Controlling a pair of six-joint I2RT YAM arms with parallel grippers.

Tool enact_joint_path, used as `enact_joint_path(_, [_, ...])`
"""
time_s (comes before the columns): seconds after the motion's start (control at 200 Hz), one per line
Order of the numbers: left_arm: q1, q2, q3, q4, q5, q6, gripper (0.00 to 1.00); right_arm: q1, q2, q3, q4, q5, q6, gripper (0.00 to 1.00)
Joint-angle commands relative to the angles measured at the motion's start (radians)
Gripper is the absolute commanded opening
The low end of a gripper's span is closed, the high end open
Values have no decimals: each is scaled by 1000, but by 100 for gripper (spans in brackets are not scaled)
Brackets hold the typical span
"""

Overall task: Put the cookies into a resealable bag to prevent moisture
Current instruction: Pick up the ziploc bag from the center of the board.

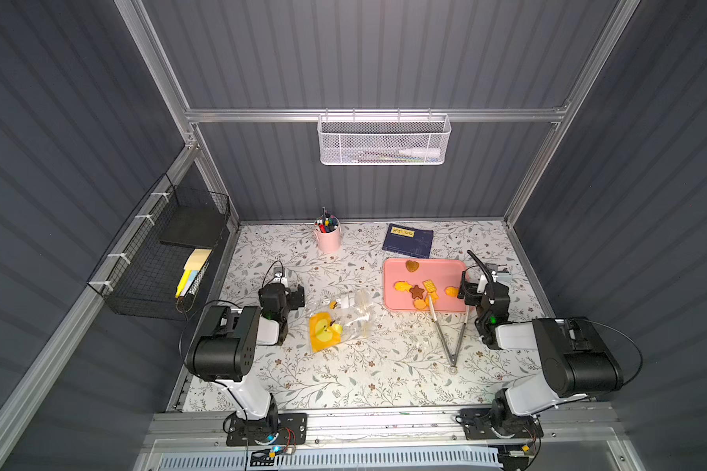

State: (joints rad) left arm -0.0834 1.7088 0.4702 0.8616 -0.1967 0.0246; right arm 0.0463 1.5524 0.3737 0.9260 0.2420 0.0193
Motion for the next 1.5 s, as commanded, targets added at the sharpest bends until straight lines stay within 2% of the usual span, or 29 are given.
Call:
enact_joint_path(0.0, [8, 4, 15, 11, 10, -6, 99, -6, -5, 0, 11, -6, 6, 99])
enact_joint_path(0.881, [8, 5, 15, 10, 10, -6, 99, -5, -2, 4, 8, -8, 7, 99])
enact_joint_path(0.976, [8, 0, 12, 13, 10, -5, 99, -5, -12, -6, 28, -6, 4, 99])
enact_joint_path(1.026, [7, -5, 14, 29, -11, -5, 99, 1, -67, -5, -20, -1, -4, 99])
enact_joint_path(1.126, [5, -117, 142, -316, -23, -21, 99, 21, -236, 32, -215, 58, -8, 99])
enact_joint_path(1.266, [-24, -253, 317, -700, 34, -112, 99, 31, -441, 101, -486, 41, 72, 99])
enact_joint_path(1.316, [-81, -267, 389, -848, 16, -124, 99, 42, -483, 131, -585, 43, 101, 99])
enact_joint_path(1.396, [-223, -268, 478, -1039, -59, -124, 99, 70, -533, 165, -725, 46, 136, 99])
enact_joint_path(1.496, [-338, -240, 569, -1232, -45, -248, 99, 89, -575, 207, -881, 36, 199, 99])
